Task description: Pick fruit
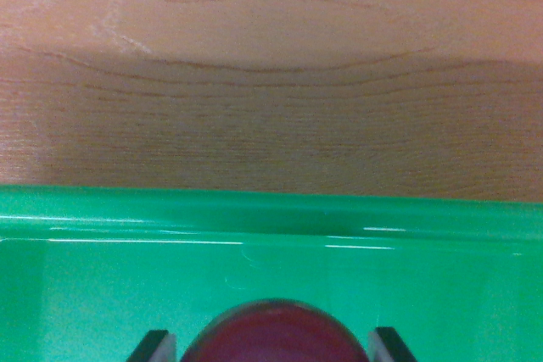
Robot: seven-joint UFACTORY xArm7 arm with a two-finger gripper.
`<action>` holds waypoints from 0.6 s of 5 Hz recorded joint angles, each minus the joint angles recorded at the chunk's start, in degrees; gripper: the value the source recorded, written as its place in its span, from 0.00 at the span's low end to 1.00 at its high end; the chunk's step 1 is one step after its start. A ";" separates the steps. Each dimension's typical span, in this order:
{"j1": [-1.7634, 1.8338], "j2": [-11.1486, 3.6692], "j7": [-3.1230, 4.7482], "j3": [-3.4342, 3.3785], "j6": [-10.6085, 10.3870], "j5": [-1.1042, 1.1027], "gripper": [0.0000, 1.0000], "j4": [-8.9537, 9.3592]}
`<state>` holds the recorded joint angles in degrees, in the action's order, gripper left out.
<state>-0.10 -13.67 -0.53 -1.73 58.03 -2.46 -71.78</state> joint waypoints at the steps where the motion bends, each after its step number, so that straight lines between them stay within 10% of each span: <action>1: -0.02 0.83 0.10 -0.04 2.58 0.08 1.00 -1.74; 3: -0.05 1.72 0.21 -0.09 5.32 0.17 1.00 -3.60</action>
<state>-0.15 -11.95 -0.32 -1.82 63.35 -2.29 -75.38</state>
